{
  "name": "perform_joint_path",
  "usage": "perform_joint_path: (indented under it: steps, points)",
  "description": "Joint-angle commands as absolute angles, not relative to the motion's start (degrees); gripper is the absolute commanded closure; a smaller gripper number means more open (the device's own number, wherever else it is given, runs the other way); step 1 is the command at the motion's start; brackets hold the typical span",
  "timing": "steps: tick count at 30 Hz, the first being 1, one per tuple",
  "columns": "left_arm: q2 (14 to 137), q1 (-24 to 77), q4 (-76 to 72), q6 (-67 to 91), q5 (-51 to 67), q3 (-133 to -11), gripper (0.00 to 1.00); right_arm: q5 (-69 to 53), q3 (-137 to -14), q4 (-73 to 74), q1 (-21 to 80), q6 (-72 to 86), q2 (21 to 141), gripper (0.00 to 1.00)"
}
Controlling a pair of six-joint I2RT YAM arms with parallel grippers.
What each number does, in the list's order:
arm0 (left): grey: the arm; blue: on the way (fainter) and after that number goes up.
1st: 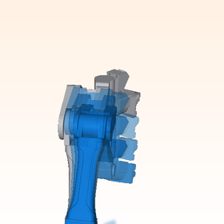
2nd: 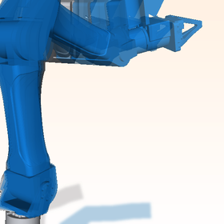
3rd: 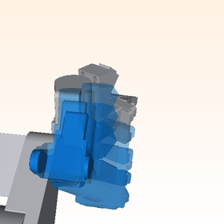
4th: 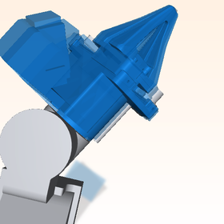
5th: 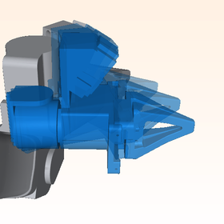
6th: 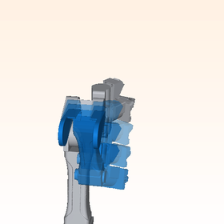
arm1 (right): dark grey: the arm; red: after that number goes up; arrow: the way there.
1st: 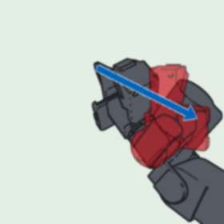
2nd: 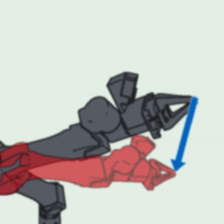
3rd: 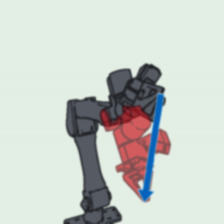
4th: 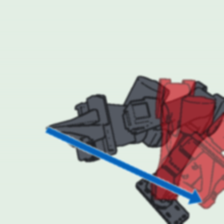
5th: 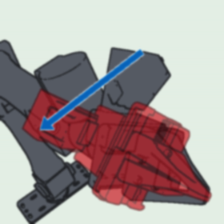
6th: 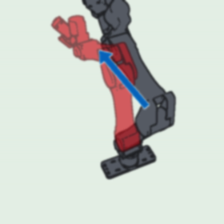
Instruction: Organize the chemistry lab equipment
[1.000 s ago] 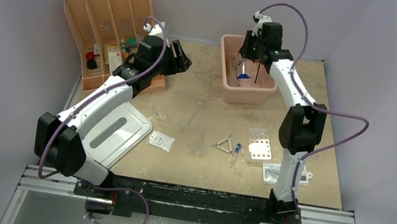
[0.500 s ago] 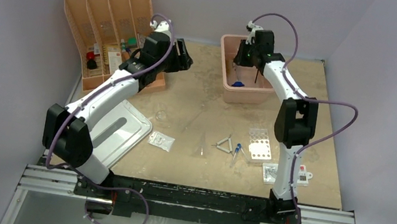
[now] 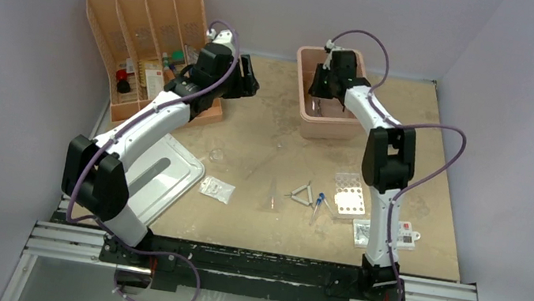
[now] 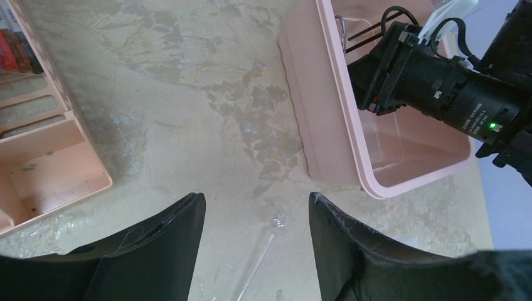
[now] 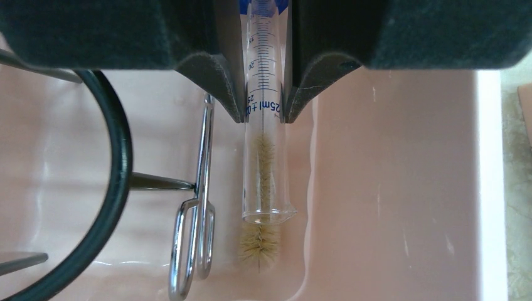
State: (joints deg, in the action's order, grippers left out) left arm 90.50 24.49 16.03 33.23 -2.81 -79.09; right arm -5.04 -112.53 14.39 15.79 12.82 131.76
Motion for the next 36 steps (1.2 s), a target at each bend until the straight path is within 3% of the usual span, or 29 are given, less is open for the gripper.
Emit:
perform_joint_path:
  steps: [1,10,18,29,36]
  points:
    - [90.0,24.3,15.9,31.4,-2.6,-81.9,0.39,-3.0,-114.6,12.0,16.5,13.6,131.1,0.76]
    - [89.7,24.3,17.4,30.8,-2.1,-81.9,0.39,1.8,-113.3,9.2,17.1,12.8,132.4,0.69]
    - [88.5,24.3,18.2,30.9,-3.8,-80.9,0.36,1.2,-113.7,9.3,17.2,13.4,129.7,0.52]
    - [88.8,24.3,18.2,30.2,-0.9,-80.9,0.36,1.0,-113.7,11.6,17.2,16.4,118.5,0.50]
    - [89.4,28.2,14.8,25.6,5.5,-78.1,0.38,-1.3,-105.1,12.7,17.1,20.9,108.1,0.50]
